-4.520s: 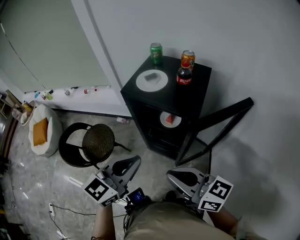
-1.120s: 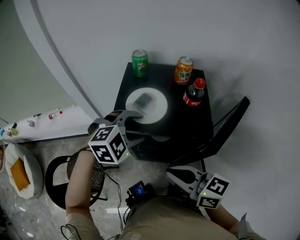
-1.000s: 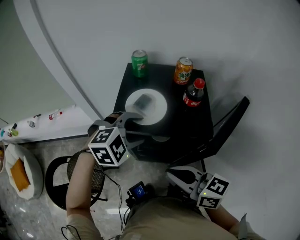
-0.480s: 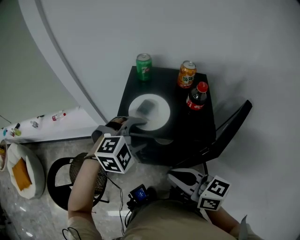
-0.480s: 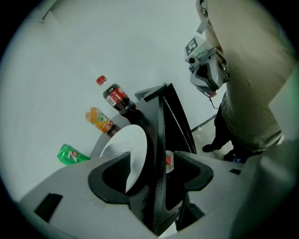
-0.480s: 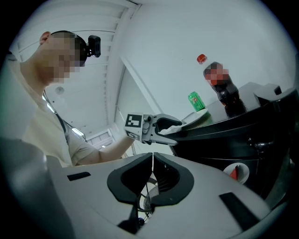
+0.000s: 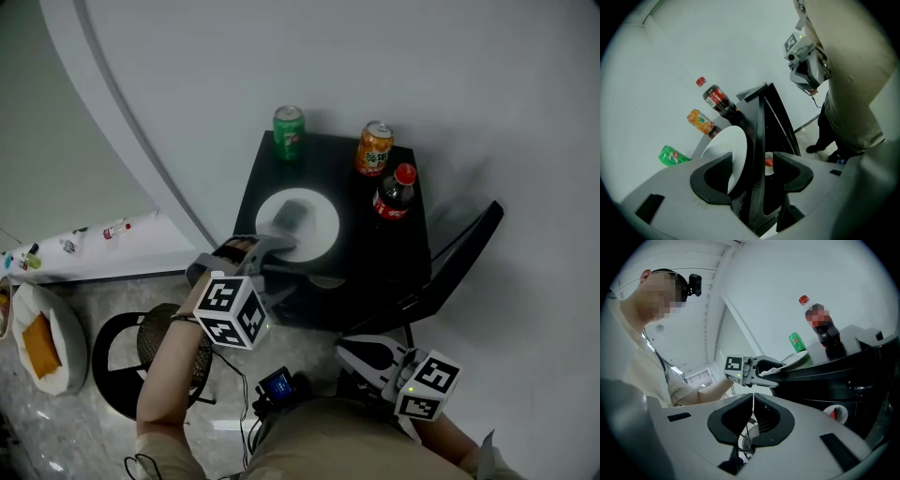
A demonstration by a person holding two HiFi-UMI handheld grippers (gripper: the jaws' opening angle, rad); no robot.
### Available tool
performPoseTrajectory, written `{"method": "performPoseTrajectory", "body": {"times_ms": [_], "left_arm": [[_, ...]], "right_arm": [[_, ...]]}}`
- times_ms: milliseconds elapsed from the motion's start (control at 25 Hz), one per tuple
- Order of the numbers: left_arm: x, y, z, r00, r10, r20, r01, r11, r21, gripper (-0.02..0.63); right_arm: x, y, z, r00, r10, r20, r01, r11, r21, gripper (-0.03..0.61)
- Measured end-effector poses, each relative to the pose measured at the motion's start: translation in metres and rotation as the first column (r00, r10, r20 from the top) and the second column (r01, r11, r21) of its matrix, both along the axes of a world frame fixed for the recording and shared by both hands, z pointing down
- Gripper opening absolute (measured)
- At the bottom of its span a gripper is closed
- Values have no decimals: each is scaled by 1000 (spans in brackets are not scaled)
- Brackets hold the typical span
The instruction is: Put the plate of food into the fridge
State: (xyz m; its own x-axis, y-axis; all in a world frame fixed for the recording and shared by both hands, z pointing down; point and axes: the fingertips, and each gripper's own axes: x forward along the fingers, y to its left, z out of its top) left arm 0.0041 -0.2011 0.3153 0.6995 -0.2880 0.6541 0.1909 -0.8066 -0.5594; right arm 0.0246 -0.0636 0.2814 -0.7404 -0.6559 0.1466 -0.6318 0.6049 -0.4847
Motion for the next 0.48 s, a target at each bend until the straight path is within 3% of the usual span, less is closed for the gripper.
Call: {"method": "performPoseTrajectory", "body": {"times_ms": [240, 400, 480], "left_arm": [[-1, 6, -4, 999, -5, -37, 5, 1000, 2, 230], [0, 4, -4, 1000, 2, -28, 0, 998, 62, 223], [-1, 2, -6, 999, -3, -40, 7, 996, 94, 174]], "right_arm": [[-4, -1, 1, 1000, -17, 0, 17, 1000, 0, 21], [-8, -1, 1, 1000, -20, 2, 20, 1000, 1, 21], [-10, -1, 1, 1000, -20, 3, 20, 1000, 3, 21]]}}
